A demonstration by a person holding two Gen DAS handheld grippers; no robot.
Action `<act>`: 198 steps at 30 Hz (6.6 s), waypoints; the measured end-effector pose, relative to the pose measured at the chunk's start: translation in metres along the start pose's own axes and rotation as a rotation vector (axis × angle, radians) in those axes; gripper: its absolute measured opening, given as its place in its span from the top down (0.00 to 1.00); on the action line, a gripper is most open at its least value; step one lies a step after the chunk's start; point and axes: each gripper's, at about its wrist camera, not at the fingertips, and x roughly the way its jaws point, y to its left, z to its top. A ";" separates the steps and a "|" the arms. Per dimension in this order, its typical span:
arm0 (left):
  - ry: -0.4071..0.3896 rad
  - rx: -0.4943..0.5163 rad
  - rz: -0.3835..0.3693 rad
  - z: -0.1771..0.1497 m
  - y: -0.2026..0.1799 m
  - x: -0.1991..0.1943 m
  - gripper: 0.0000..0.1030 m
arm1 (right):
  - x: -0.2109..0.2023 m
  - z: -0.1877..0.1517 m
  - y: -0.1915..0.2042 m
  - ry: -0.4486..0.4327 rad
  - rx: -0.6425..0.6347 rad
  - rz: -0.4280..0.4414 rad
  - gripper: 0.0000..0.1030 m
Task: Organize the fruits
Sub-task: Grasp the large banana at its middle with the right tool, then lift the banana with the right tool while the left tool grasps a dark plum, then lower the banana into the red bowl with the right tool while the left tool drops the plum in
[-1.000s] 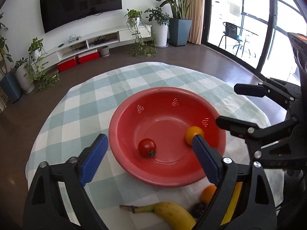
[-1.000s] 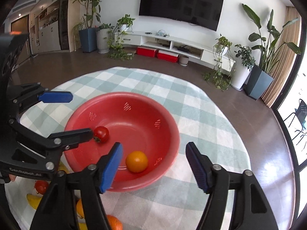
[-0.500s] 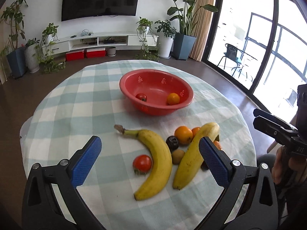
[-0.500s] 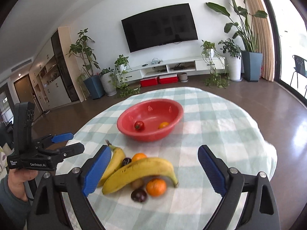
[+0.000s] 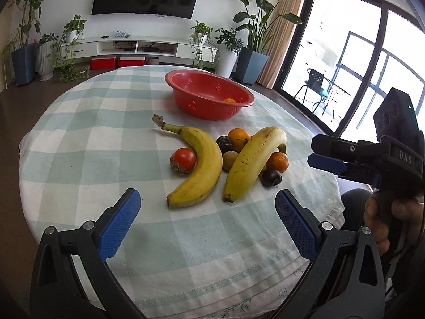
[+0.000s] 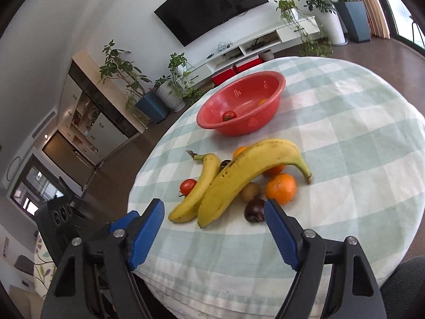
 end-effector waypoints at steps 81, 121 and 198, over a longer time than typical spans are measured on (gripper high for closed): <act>0.185 0.288 -0.074 0.046 -0.072 0.081 0.13 | -0.066 0.030 -0.112 -0.112 0.412 0.197 0.66; 0.322 0.238 0.015 0.037 -0.096 0.140 0.73 | -0.066 0.032 -0.127 -0.109 0.409 0.229 0.66; 0.044 0.102 0.032 0.206 0.013 0.143 0.00 | 0.067 0.175 -0.056 0.026 0.156 0.153 0.05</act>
